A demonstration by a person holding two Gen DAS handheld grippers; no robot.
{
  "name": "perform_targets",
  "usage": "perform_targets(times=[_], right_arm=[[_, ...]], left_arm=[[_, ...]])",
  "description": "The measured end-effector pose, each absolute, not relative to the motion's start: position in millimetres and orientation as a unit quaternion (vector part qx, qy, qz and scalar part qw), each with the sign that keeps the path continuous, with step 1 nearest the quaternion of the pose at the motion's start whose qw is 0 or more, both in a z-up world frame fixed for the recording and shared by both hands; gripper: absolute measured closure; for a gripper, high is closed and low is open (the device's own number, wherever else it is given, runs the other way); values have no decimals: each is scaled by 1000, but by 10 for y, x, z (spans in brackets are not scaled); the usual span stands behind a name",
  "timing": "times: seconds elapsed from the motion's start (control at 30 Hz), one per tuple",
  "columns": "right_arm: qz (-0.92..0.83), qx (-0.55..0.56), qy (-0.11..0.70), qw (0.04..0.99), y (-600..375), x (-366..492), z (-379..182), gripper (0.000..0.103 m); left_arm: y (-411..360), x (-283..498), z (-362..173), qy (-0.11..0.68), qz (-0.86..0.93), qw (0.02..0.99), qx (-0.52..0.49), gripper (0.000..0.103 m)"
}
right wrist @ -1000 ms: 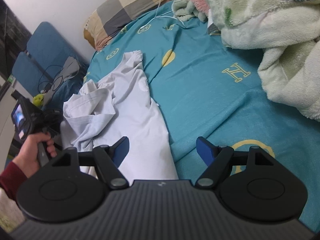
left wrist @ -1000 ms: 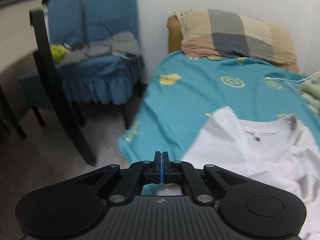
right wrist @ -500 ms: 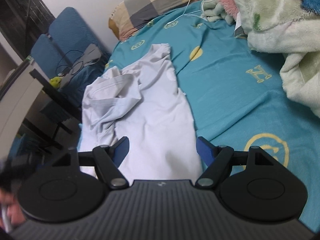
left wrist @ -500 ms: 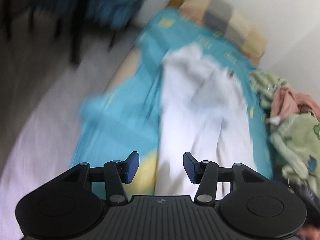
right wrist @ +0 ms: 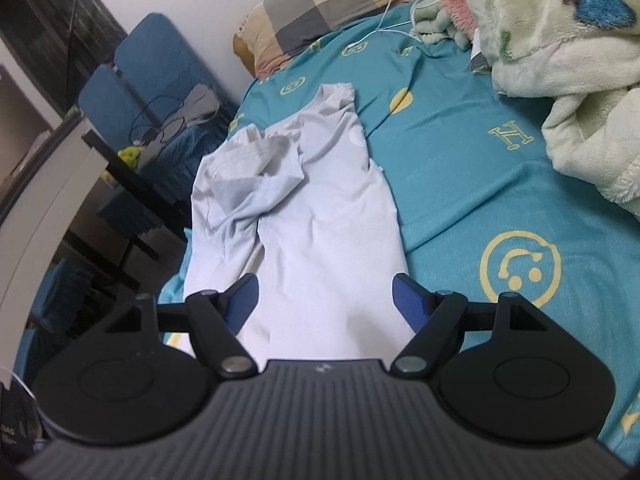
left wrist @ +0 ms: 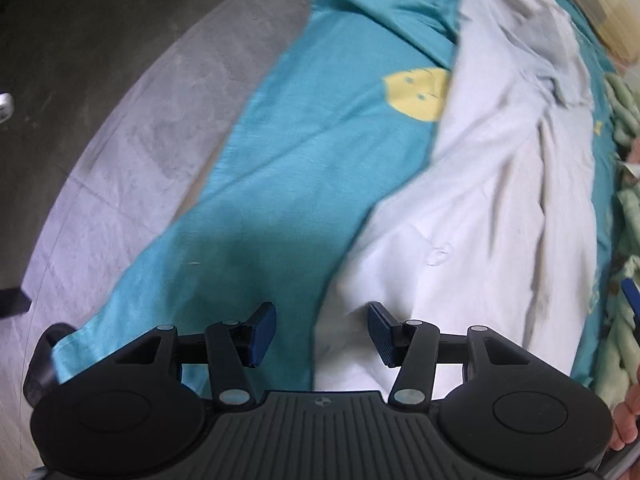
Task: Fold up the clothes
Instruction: 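Pinch the folded shirt edge with the left gripper and smooth it flat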
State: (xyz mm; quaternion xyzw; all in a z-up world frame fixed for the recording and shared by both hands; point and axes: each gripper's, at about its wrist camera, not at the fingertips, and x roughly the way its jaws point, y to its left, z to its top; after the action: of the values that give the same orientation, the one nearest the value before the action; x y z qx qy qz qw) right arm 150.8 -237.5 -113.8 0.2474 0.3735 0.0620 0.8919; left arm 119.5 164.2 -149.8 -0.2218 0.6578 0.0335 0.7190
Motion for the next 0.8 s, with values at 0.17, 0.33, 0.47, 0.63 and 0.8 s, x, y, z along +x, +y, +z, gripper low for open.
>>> perform_targets(times=[0.17,0.33,0.47,0.63,0.8], right_arm=[[69,250,379,888,-2364,1537,-1163,27],[78,256,385,883,-2362,1553,-1198,27],[84,265,390,878,-2370,1573,-1218,27],[89,273,392,874,-2364,1589,-1231,27],[93,282,399,867,-2367,1593,-1260,27]], left_arm=[[1218,1140,-1640,665,-23,726,-174,30],[862,1097,-1541,665,-24,745,-52,71],[676,1052,-1292,656,-39,753,41,96],[21,803,-902,600,-85,763,225,98],[-400,477,-773,581,-211,754,224,78]])
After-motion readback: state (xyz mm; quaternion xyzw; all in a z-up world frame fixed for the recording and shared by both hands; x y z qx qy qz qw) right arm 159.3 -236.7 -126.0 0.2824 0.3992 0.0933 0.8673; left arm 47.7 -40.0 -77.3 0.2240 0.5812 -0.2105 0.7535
